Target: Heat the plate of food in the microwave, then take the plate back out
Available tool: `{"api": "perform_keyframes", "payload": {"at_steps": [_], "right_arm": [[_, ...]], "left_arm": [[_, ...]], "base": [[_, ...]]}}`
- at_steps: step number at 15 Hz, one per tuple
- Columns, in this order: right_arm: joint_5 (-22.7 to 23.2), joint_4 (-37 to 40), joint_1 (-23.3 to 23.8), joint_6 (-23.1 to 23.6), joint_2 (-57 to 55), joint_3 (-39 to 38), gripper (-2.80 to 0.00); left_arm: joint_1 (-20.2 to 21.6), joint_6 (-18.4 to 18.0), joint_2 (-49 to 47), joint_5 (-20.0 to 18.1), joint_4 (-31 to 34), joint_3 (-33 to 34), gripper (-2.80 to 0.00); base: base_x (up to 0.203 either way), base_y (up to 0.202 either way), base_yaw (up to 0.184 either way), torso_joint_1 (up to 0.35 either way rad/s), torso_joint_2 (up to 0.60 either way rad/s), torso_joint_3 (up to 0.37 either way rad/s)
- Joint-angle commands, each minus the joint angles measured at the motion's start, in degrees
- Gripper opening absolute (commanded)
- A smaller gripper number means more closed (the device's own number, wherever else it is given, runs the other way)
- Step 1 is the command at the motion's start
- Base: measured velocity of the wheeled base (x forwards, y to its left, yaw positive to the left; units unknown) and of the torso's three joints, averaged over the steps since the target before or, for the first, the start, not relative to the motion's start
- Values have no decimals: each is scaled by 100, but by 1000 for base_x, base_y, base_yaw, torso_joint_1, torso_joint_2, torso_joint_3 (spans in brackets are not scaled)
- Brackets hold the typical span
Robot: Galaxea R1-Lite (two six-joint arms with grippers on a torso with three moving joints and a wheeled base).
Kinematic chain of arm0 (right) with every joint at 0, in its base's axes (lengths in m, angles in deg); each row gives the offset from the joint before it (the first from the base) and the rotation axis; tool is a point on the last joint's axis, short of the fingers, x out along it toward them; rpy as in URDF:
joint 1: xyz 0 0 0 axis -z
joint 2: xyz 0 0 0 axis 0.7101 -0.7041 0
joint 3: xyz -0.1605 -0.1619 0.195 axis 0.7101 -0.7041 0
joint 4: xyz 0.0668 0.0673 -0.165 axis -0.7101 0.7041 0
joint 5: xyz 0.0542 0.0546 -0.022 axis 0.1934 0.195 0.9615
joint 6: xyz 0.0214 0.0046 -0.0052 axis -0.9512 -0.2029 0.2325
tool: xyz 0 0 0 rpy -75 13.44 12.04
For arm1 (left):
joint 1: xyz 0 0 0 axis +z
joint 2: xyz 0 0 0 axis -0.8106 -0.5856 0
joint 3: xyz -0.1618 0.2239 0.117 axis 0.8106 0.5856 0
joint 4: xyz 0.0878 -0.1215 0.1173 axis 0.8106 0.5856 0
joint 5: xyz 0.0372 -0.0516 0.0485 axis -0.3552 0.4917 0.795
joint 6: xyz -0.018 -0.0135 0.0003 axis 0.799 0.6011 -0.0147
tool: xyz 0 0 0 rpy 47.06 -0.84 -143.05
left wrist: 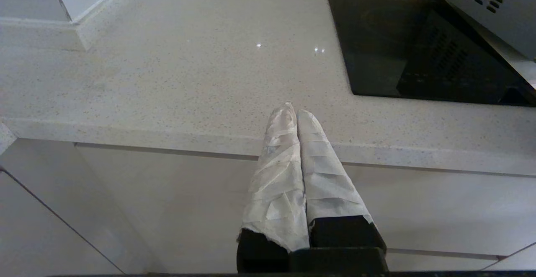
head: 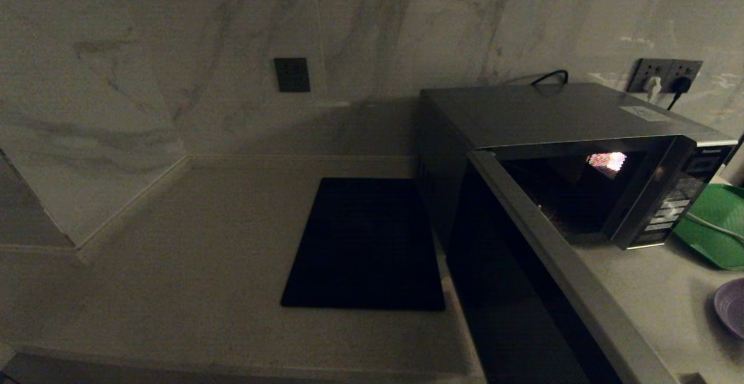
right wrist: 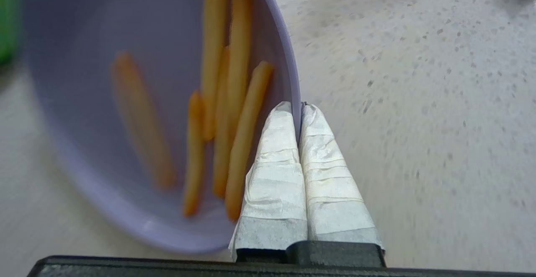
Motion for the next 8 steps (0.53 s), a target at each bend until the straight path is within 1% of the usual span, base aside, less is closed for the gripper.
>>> {"api": "perform_keyframes", "payload": {"at_steps": [1,4,6,7,8], "right_arm": [[1,-16,147,-24,-510,171,-280],[5,-17,298,-15,-707,372,-280],[5,-25,301,2,-736,383,-280],[5,-25,301,5,-734,384,-94],[17,-17,301,6,-715,383,0]], "left_arm": [[0,4,0,3,-2,1,-280],[0,4,-2,3,-2,1,-280],[0,4,0,3,-2,1,-280],[0,4,0,3,-2,1,-280],[0,4,0,3,-10,1,-280]], "base": [[0,0,0,0,0,0],[0,0,0,0,0,0],[0,0,0,0,0,0],[0,0,0,0,0,0],[0,0,0,0,0,0]]}}
